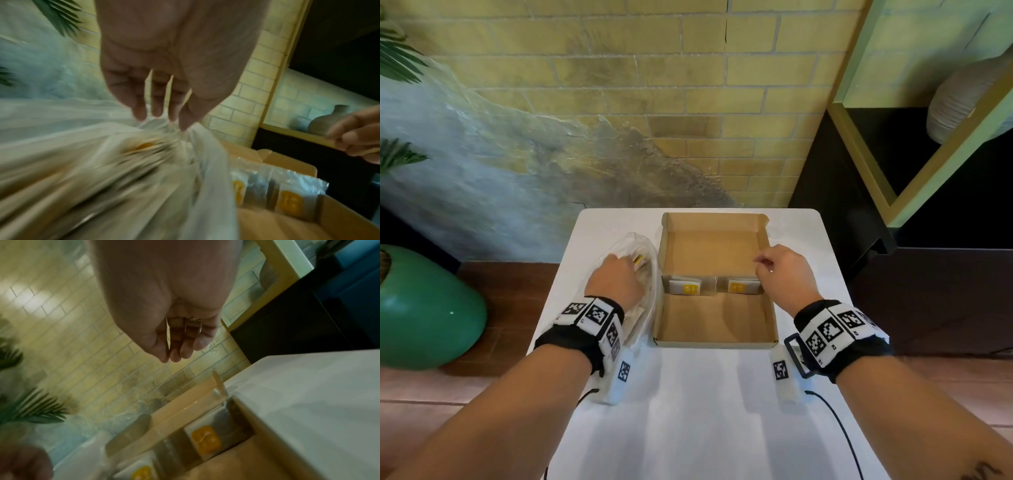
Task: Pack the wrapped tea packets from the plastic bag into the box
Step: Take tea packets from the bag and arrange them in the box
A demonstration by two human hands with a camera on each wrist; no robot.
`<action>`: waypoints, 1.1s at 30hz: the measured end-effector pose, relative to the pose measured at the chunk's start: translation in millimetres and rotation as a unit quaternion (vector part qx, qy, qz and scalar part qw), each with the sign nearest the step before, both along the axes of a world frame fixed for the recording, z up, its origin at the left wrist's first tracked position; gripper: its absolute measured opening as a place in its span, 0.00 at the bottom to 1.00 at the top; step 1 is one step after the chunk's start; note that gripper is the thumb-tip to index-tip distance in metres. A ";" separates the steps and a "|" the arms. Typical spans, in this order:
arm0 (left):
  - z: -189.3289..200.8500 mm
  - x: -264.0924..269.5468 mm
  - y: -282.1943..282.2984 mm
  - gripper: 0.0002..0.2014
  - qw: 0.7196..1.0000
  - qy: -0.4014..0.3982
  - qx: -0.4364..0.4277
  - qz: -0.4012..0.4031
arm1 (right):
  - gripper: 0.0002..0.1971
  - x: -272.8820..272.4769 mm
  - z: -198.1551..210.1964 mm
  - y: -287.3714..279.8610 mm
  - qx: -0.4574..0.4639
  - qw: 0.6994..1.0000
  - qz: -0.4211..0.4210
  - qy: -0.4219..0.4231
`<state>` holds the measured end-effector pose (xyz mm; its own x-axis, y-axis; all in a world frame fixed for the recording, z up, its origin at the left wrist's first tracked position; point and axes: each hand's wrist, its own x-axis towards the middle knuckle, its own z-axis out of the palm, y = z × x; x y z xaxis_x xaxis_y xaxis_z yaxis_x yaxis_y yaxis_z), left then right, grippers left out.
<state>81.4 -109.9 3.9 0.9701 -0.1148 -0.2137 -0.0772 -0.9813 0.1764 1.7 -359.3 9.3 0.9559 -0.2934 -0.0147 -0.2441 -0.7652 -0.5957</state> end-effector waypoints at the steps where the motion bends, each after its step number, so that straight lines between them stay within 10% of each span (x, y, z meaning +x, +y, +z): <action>1: -3.7 -4.7 6.4 0.14 0.999 0.034 0.033 -0.001 | 0.12 -3.8 0.9 5.8 0.017 1.000 -0.006 0.002; 17: -31.9 -34.0 60.7 0.12 0.984 0.105 0.142 0.038 | 0.11 -37.9 3.5 67.6 0.080 0.995 0.044 0.030; 33: 16.8 -43.4 43.9 0.17 0.997 -0.049 -0.011 0.054 | 0.10 -41.4 12.4 79.3 0.092 0.993 0.063 0.033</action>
<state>37.9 -66.0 20.8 0.9931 -0.0114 -0.1164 0.0116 -0.9807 0.1952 -39.6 -280.1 21.7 0.9799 -0.1583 -0.1214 -0.1970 -0.6714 -0.7144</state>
